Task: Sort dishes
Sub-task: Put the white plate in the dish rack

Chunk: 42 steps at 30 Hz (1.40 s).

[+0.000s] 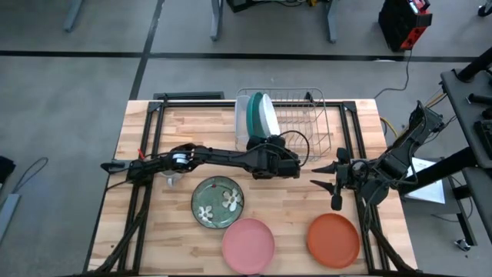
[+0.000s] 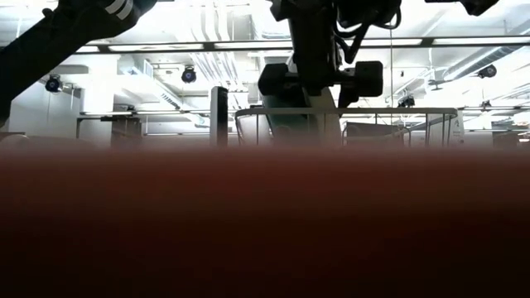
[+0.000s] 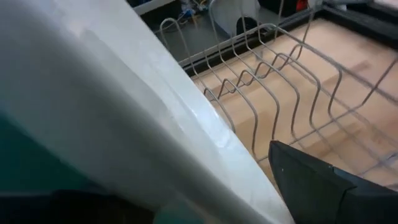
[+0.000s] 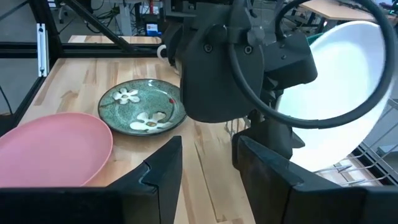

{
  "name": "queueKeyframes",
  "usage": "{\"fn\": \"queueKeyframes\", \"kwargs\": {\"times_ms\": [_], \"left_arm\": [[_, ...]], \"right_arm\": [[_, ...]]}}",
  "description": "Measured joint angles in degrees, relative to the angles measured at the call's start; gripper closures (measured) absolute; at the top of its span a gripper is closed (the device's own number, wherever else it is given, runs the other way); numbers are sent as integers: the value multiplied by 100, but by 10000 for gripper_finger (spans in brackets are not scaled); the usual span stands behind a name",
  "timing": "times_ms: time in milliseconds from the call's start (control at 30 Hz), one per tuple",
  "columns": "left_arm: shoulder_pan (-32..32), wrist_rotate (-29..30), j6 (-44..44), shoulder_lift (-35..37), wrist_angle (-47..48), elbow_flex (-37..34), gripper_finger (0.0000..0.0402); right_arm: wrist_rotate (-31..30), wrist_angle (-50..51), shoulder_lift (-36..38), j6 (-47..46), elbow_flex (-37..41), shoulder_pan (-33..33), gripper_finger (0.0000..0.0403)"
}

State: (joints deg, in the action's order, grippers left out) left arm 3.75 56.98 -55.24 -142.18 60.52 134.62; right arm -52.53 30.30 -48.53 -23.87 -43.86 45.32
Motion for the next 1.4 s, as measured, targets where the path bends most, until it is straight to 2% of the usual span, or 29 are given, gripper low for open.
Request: {"fn": "queueKeyframes", "kwargs": {"times_ms": [233,433,833,1400], "left_arm": [[0,130,981,29,97,47,138],[35,180,1373,47,-54,38,139],[242,111,1590,58,-100,38,121],[417,95,1621,65,-93,35,120]], "right_arm": [[-2,-4,1,-3,2,0,256],[-4,-9,2,-7,2,0,260],[-7,-18,2,-73,2,1,253],[-7,-13,2,-128,2,0,250]]}}
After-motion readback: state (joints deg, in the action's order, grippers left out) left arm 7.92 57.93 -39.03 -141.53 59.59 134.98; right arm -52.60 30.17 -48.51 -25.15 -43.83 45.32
